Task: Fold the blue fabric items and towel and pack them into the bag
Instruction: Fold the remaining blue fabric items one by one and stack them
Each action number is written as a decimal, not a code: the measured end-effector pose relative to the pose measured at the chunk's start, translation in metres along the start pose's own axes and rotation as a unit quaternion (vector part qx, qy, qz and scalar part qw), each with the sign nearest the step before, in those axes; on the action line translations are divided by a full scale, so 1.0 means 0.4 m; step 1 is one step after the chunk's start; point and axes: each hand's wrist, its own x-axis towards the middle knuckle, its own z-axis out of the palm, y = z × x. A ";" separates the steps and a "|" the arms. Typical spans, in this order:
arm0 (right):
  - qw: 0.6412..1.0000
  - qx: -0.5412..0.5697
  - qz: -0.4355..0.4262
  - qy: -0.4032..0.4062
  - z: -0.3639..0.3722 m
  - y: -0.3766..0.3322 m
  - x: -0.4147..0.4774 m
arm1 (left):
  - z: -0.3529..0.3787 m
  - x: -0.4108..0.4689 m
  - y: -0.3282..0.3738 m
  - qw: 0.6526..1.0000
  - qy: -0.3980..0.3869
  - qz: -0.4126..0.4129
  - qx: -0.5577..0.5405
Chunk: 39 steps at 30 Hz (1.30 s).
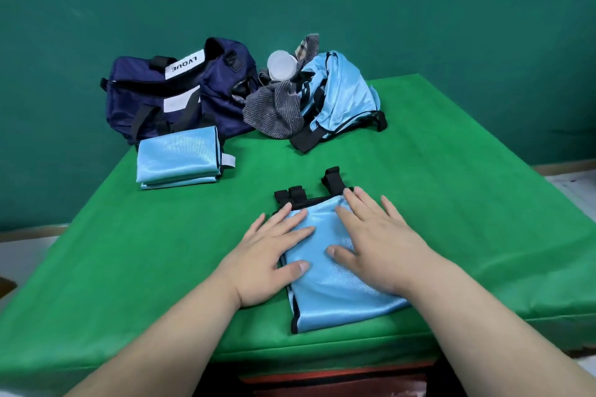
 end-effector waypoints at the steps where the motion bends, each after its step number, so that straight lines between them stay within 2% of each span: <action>1: 1.000 -0.004 -0.006 0.012 0.005 -0.025 -0.010 | -0.001 0.002 -0.002 1.000 0.000 -0.003 -0.005; 6: 1.000 -0.006 0.002 -0.017 0.052 -0.132 -0.049 | -0.006 0.009 -0.002 1.000 -0.006 -0.014 -0.027; 10: 0.998 -0.025 0.017 -0.049 0.061 -0.149 -0.068 | -0.005 0.005 0.005 1.000 -0.016 -0.022 -0.011; 17: 0.998 -0.034 -0.013 -0.060 0.062 -0.153 -0.097 | -0.007 0.005 0.016 0.999 -0.023 -0.026 0.019; 21: 0.996 0.036 -0.064 -0.057 0.031 -0.133 -0.110 | -0.001 0.002 0.015 1.000 -0.008 -0.020 0.009; 26: 0.997 0.063 -0.039 0.023 -0.004 -0.037 -0.044 | 0.004 0.001 0.012 1.000 -0.003 -0.013 0.023; 32: 0.997 0.062 0.000 -0.039 0.024 0.048 0.000 | -0.001 0.003 0.015 0.998 -0.026 -0.006 0.055; 39: 0.997 0.076 -0.005 -0.025 0.036 0.061 0.005 | -0.007 0.004 0.014 0.996 -0.046 0.006 0.076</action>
